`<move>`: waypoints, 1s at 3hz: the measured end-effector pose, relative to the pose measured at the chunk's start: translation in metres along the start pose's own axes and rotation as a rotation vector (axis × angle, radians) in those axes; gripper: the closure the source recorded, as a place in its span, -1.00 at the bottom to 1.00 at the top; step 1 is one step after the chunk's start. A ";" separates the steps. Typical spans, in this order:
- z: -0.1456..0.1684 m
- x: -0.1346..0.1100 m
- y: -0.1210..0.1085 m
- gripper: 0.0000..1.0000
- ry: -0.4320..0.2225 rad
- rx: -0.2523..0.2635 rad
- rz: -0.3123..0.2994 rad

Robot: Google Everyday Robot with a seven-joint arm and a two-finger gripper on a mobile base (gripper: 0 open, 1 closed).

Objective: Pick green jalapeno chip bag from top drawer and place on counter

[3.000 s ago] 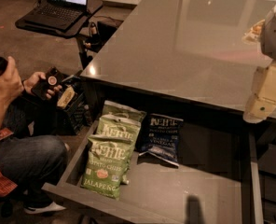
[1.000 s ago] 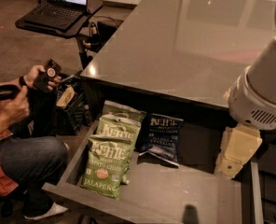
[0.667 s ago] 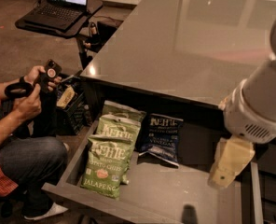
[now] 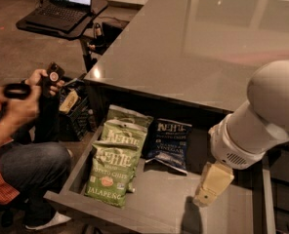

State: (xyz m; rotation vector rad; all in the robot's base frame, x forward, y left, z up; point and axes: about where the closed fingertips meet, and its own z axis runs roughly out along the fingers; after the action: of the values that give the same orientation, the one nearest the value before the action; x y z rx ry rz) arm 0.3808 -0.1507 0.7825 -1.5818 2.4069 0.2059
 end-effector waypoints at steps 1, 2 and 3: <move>0.028 -0.005 0.001 -1.00 -0.023 -0.068 0.026; 0.030 -0.005 0.001 -1.00 -0.023 -0.074 0.028; 0.047 -0.015 0.001 -1.00 -0.073 -0.060 0.017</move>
Offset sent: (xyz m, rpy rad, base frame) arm 0.0044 0.0103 -0.0211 0.0418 0.0471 -0.0042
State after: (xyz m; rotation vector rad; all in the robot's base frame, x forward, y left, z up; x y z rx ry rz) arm 0.3914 -0.1253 0.7417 -1.5513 2.3800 0.3366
